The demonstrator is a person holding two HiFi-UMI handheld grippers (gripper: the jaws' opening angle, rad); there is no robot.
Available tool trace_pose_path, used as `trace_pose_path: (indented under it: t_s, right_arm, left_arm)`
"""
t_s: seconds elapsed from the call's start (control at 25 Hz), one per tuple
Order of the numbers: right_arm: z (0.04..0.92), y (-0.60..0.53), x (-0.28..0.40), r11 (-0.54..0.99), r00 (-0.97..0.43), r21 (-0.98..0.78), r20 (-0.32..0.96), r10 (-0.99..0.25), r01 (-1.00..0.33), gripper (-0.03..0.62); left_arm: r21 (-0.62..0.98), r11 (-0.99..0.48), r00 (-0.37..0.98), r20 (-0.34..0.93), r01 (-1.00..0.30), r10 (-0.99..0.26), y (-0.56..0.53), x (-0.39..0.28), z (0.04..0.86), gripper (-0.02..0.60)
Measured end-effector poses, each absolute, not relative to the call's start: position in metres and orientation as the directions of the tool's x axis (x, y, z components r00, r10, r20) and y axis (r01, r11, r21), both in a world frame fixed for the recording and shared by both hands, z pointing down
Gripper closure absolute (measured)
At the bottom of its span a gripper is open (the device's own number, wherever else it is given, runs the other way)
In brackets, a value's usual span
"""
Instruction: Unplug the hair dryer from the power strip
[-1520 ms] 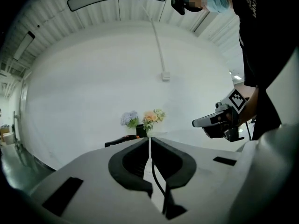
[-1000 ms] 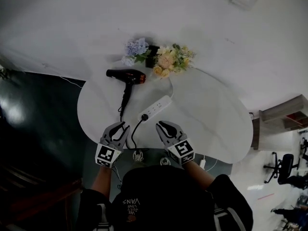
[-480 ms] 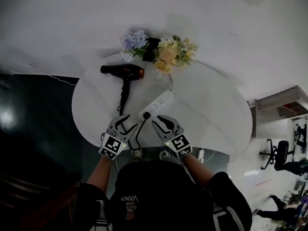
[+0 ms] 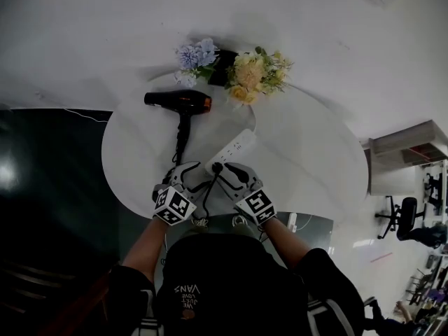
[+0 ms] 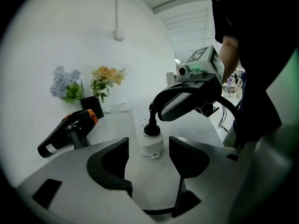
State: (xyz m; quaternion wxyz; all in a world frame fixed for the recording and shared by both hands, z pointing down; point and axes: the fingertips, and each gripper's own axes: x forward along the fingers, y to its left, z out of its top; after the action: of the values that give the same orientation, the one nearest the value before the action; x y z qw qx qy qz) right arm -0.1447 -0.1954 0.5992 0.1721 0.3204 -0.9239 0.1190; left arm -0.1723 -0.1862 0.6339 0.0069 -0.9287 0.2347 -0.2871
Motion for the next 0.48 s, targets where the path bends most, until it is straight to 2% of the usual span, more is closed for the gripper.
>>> trace_pose_path:
  t_s: [0.48]
  right_arm:
    - [0.608, -0.209, -0.155, 0.817, -0.775, -0.101, 0.403, -0.488, -0.567, 0.444]
  left_arm:
    - [-0.149, -0.934, 0.740, 0.575, -0.325, -0.349, -0.201, -0.149, 0.649, 0.305]
